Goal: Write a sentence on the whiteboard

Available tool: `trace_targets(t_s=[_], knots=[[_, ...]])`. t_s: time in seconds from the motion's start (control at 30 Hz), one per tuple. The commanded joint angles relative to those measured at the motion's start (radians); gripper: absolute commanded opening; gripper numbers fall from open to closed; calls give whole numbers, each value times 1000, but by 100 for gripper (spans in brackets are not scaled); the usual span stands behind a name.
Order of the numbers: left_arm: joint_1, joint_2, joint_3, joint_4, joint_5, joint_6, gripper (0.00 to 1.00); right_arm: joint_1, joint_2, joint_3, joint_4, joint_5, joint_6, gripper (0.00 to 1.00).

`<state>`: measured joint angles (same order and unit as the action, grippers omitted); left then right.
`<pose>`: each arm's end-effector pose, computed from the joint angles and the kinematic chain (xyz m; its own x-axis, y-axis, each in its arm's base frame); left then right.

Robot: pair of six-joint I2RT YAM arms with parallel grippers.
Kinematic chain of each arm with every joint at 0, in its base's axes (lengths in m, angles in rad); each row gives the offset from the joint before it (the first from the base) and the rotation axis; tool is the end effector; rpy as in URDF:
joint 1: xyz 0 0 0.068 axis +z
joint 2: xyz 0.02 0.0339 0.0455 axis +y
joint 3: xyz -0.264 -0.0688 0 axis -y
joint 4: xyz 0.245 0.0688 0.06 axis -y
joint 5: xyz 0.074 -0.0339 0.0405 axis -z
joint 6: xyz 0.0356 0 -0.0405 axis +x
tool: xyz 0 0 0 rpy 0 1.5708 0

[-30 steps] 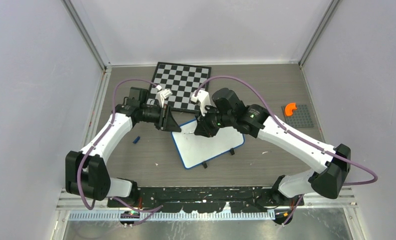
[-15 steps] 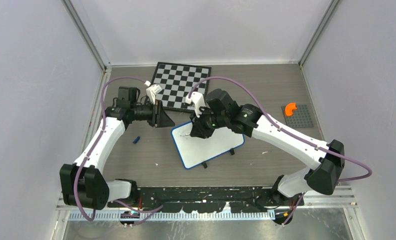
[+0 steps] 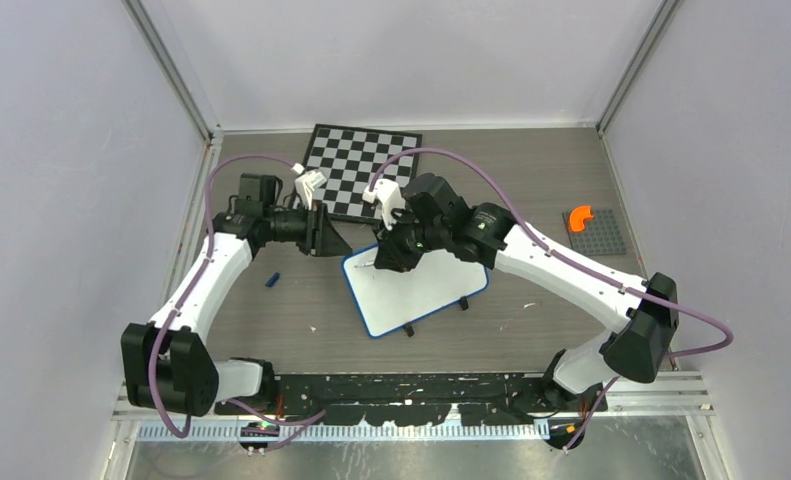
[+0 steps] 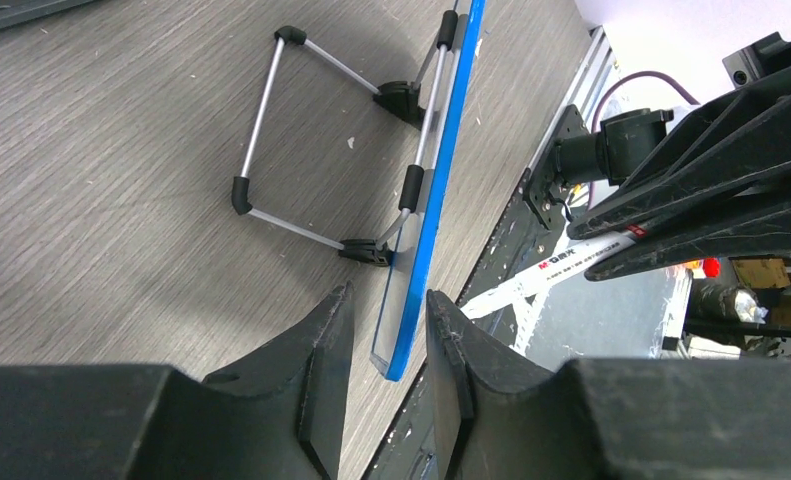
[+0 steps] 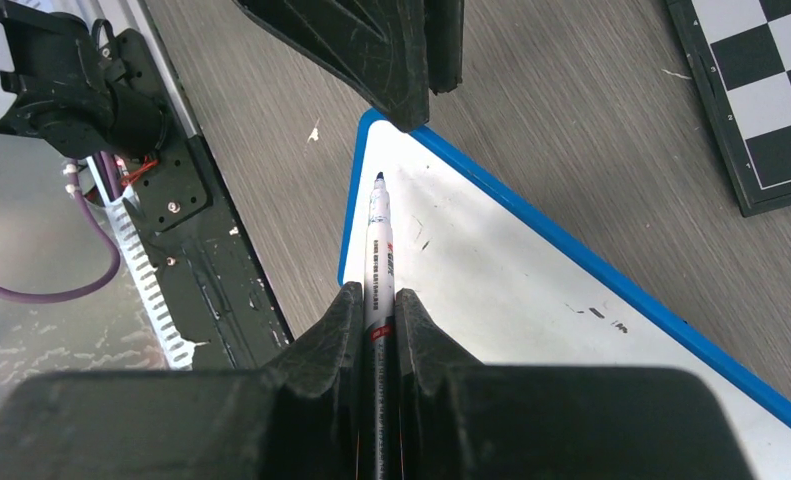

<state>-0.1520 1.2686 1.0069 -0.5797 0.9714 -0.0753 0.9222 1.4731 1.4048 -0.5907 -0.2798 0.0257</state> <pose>0.2489 -0.0679 0.2900 -0.7822 0.0769 -0.6182 0.5721 0.4815 -0.6640 0.1905 0.2676 0.3531 -0.3928 -0.4774 -0.7860 -0.8880 0.4190 0.1894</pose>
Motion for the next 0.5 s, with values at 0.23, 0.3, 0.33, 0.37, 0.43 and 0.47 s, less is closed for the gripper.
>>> trace_targets(t_s=[0.23, 0.3, 0.33, 0.37, 0.43, 0.47], knots=[[-19, 19, 2, 0, 30, 27, 30, 7, 17, 61, 36, 10, 10, 0], [-20, 21, 2, -2, 29, 30, 29, 7, 23, 65, 37, 8, 9, 0], [-22, 23, 3, -3, 27, 32, 28, 7, 26, 68, 37, 8, 9, 0], [-21, 23, 4, -3, 27, 35, 27, 7, 29, 70, 37, 10, 8, 0], [-21, 25, 3, -3, 27, 35, 26, 7, 36, 71, 36, 15, 6, 0], [-21, 23, 3, -3, 26, 37, 25, 7, 39, 71, 37, 17, 5, 0]])
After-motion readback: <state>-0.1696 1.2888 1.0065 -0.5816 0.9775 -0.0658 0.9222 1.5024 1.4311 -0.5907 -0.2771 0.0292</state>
